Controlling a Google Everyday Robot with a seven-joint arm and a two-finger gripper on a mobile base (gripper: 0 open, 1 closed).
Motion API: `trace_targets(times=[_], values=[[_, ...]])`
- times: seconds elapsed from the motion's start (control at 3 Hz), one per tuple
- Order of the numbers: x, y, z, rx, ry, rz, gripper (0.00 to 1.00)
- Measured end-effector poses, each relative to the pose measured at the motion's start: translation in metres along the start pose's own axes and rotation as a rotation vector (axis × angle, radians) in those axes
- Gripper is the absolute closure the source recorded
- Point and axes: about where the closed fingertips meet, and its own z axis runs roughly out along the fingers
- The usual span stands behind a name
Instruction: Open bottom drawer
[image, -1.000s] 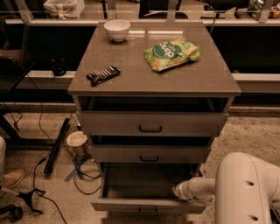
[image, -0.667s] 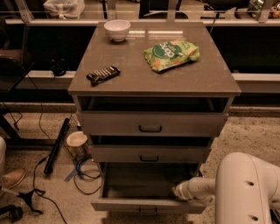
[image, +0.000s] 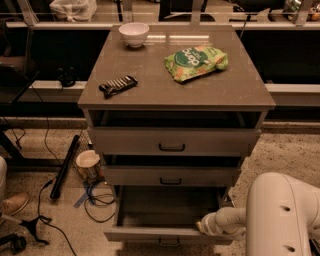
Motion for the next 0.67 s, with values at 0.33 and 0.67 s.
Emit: trace_targets(times=[0.33, 0.67], values=[[0.0126, 0.0043, 0.0017, -0.017, 0.023, 0.0, 1.0], [0.0128, 0.0044, 0.0016, -0.018, 0.023, 0.0, 1.0]])
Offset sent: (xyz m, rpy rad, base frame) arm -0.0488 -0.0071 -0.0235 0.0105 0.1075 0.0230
